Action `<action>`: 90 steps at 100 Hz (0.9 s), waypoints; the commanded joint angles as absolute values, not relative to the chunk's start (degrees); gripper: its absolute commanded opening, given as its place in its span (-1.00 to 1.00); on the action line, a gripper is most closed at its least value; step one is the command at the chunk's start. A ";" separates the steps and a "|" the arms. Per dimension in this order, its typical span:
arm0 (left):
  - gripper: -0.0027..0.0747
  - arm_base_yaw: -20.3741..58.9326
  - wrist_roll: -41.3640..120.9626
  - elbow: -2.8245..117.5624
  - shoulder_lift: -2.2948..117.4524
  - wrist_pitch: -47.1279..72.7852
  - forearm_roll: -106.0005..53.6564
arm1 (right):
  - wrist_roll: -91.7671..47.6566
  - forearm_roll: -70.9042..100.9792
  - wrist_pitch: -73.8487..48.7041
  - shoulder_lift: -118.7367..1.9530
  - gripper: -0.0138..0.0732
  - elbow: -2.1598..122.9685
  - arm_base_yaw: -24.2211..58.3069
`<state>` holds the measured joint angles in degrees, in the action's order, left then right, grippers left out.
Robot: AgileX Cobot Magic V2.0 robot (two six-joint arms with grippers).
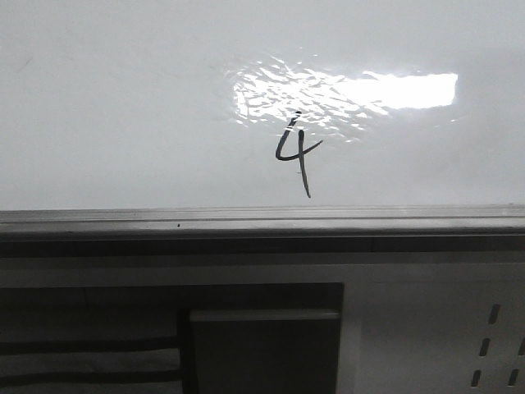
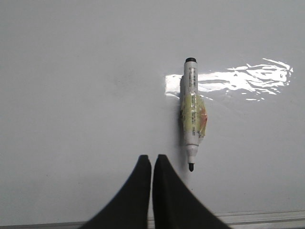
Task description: Write number 4 on whiteboard
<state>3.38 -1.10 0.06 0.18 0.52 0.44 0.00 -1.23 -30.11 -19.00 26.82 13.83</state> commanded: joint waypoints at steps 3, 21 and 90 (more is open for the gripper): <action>-0.98 3.28 -1.57 -1.32 0.69 -4.19 0.00 | 0.00 -0.58 -17.57 -12.32 -0.85 20.36 8.13; -0.98 3.28 -1.57 -1.32 0.69 -4.19 0.00 | 0.00 0.00 -5.22 -1.95 -0.85 7.02 1.43; -0.98 3.28 -1.57 -1.32 0.69 -4.19 0.00 | 0.00 0.00 4.65 1.78 -0.85 -1.62 -0.19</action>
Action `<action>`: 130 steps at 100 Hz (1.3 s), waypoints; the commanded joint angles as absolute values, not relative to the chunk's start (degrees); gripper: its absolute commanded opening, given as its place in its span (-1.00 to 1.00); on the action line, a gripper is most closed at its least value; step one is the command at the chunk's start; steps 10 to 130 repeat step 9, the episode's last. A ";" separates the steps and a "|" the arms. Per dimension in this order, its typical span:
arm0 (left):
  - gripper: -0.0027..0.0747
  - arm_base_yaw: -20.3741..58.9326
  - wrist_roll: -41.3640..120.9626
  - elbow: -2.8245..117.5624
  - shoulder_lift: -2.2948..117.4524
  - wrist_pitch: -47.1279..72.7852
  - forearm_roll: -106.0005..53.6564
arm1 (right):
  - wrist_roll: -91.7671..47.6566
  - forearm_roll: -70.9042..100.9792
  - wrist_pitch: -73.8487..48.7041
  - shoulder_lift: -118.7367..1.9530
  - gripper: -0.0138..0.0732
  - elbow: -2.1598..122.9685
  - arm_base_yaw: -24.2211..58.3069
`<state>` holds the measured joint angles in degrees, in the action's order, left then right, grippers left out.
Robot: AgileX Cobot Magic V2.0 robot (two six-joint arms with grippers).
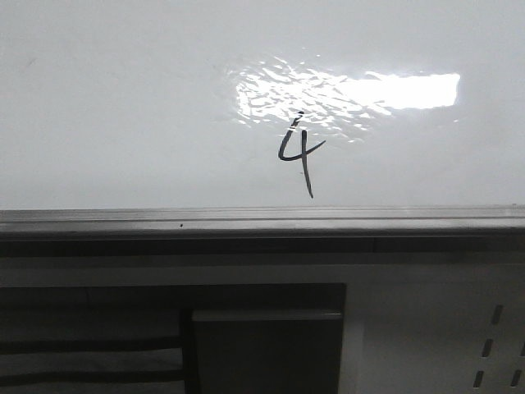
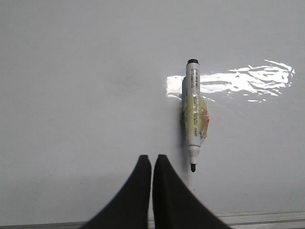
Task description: Write number 4 on whiteboard
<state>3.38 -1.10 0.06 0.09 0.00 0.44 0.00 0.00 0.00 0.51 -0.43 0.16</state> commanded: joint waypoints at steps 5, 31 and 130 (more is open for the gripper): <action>-0.98 3.28 -1.57 -1.32 0.69 -4.19 0.00 | 0.00 0.00 4.65 1.78 -0.85 -1.62 -0.19; -0.98 3.28 -1.57 -1.32 0.69 -4.19 0.00 | 0.00 0.00 4.65 1.78 -0.85 -1.62 -0.19; -0.98 3.28 -1.57 -1.32 0.69 -4.19 0.00 | 0.00 0.00 4.65 1.78 -0.85 -1.62 -0.19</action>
